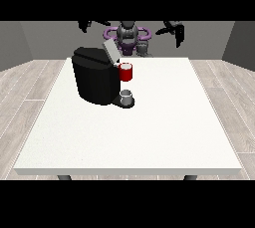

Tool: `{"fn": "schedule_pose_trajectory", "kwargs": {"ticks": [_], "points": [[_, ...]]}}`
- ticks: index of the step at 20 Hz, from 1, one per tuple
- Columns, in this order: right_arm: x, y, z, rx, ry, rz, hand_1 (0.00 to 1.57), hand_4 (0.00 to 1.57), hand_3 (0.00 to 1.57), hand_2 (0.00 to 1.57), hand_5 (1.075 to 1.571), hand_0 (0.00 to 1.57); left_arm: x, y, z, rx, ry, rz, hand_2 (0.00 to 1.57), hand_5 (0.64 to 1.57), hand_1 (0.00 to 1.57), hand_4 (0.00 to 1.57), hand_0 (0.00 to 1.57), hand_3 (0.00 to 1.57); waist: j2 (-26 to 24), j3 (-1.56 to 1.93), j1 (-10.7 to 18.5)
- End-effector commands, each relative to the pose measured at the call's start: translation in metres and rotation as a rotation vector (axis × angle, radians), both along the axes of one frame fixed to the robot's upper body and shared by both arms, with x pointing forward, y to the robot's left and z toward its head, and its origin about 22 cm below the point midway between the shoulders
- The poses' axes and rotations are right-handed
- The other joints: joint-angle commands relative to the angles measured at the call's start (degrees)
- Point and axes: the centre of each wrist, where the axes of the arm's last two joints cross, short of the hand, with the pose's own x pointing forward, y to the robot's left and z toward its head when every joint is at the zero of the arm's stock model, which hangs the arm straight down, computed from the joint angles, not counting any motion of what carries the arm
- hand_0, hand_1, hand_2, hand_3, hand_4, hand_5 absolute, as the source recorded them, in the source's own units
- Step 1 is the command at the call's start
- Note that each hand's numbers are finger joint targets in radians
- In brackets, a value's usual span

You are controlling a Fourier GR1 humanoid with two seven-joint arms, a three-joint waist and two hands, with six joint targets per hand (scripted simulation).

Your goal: Insert the coffee pod into the coffee machine and close the lid

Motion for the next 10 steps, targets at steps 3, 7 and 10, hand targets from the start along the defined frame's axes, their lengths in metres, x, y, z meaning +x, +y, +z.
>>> {"fn": "schedule_pose_trajectory", "kwargs": {"ticks": [3,7,10], "points": [[0.025,-0.018,0.029,0.035,0.011,-0.04,0.0,0.0,0.0,0.0,1.571,0.0,-0.013,-0.001,0.009,-0.036,-0.059,-0.028,0.0,1.571,0.0,0.39,0.0,0.0,3.54,0.01,3.04],[0.036,-0.042,0.041,0.126,-0.032,-0.039,0.0,0.0,0.0,0.0,1.571,0.0,-0.005,-0.01,0.031,-0.017,-0.121,-0.006,0.0,1.571,0.0,0.38,0.0,0.0,7.27,0.03,3.21],[0.048,-0.02,0.04,0.191,0.0,-0.043,0.0,0.09,0.0,0.0,1.571,0.0,-0.005,-0.013,0.039,-0.054,-0.151,-0.017,0.0,1.571,0.0,0.36,0.0,0.0,9.58,0.02,3.79]]}}
